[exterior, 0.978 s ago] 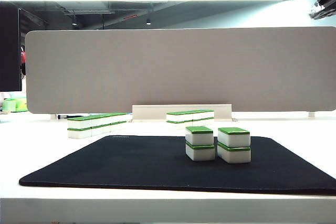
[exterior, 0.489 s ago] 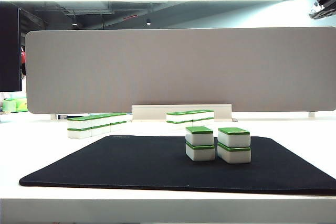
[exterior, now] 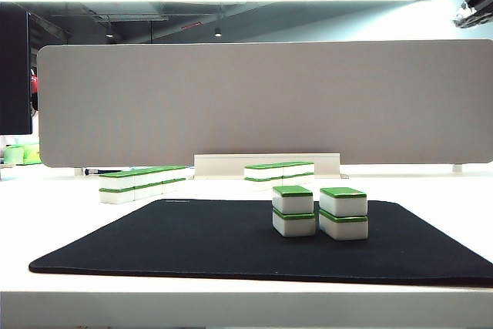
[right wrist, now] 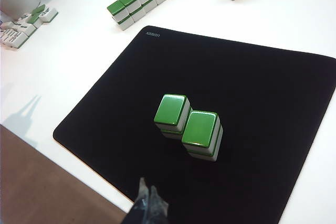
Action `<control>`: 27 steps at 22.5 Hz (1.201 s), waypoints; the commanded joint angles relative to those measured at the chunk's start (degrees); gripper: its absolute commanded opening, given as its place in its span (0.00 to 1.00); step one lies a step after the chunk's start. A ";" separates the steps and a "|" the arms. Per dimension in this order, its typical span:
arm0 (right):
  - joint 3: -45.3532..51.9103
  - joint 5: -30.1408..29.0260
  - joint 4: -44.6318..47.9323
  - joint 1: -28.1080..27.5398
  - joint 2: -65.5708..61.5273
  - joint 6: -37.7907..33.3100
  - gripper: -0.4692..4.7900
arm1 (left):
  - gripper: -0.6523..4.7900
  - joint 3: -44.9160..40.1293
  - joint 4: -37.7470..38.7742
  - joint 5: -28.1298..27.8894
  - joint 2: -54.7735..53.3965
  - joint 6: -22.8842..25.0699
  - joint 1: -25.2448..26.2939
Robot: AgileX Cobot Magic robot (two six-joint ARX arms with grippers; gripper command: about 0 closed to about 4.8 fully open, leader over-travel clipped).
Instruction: Take a mahjong tile from the mahjong wall and then place it on the table close to you.
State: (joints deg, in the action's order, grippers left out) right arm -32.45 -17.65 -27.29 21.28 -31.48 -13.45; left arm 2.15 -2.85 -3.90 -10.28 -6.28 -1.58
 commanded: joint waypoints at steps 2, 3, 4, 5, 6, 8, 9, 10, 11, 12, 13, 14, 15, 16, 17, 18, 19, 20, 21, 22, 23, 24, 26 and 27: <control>-0.15 -0.07 0.90 0.04 0.07 0.20 0.09 | 0.20 -1.77 1.68 0.24 3.52 -0.17 0.04; -0.15 -0.07 0.90 0.04 0.07 0.20 0.09 | 0.20 -1.77 2.60 0.20 4.26 -0.15 0.04; -0.15 -0.07 0.90 0.04 0.04 0.20 0.09 | 0.20 -1.77 3.45 0.20 4.96 -0.07 0.04; -0.15 -0.07 0.87 0.04 0.07 0.20 0.09 | 0.20 -1.77 4.15 0.24 5.51 0.04 0.04; -0.15 -0.07 0.90 0.04 0.07 0.20 0.09 | 0.20 -1.77 6.01 0.24 6.80 0.04 0.04; -0.15 -0.07 0.87 0.04 0.04 0.20 0.09 | 0.20 -1.77 8.90 0.26 8.31 0.02 0.02; -0.15 -0.07 0.90 0.04 0.07 0.20 0.09 | 0.20 -1.77 11.58 0.28 9.18 -0.15 0.00; -0.15 -0.07 0.87 0.04 0.07 0.20 0.09 | 0.20 -1.77 13.03 0.33 9.40 -0.24 -0.04; -0.15 -0.07 0.87 0.04 0.07 0.20 0.09 | 0.20 -1.77 13.70 1.62 9.42 -0.33 -0.04; -0.15 -0.07 0.87 0.04 0.07 0.20 0.09 | 0.20 -1.77 13.77 1.79 9.44 -0.15 -0.04; -0.15 -0.07 0.87 0.04 0.07 0.20 0.09 | 0.20 -1.77 13.79 1.73 9.73 -0.13 -0.04; -0.15 -0.07 0.87 0.04 0.07 0.20 0.09 | 0.20 -1.77 13.68 1.75 9.92 -0.17 -0.04; -0.15 -0.07 0.90 0.04 0.07 0.20 0.09 | 0.20 -1.77 13.53 1.77 9.99 -0.17 -0.04; -0.15 -0.07 0.87 0.04 0.04 0.20 0.09 | 0.20 -1.77 13.53 1.77 9.99 -0.17 -0.04; -0.15 -0.07 0.87 0.04 0.07 0.20 0.09 | 0.20 -1.77 13.53 1.75 9.99 -0.15 -0.04; -0.15 -0.07 0.87 0.04 0.07 0.20 0.09 | 0.20 -1.77 13.53 1.73 9.99 -0.15 -0.04; -0.15 -0.07 0.87 0.04 0.07 0.20 0.09 | 0.20 -1.77 13.51 1.77 9.99 -0.15 -0.04; -0.15 -0.07 0.87 0.04 0.07 0.20 0.09 | 0.20 -1.77 13.53 1.77 9.99 -0.15 -0.04; -0.15 -0.07 0.90 0.04 0.07 0.20 0.09 | 0.20 -1.77 13.51 1.75 9.99 -0.15 -0.04; -0.15 -0.07 0.90 0.04 0.07 0.20 0.09 | 0.20 -1.77 13.51 1.75 9.99 -0.15 -0.04; -0.15 -0.07 0.87 0.04 0.07 0.20 0.09 | 0.20 -1.77 13.51 1.75 9.99 -0.15 -0.04; -0.15 -0.07 0.87 0.04 0.07 0.20 0.09 | 0.20 -1.77 13.53 1.75 9.99 -0.15 -0.04; -0.15 -0.07 0.90 0.04 0.07 0.20 0.09 | 0.20 -1.77 13.53 1.75 9.99 -0.15 -0.04; -0.15 -0.07 0.87 0.04 0.07 0.20 0.09 | 0.20 -1.77 13.53 1.75 9.99 -0.15 -0.04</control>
State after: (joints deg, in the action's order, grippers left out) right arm -32.45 -17.65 -27.31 21.28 -31.48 -13.45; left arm 0.30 9.93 -2.52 -0.25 -6.35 -1.61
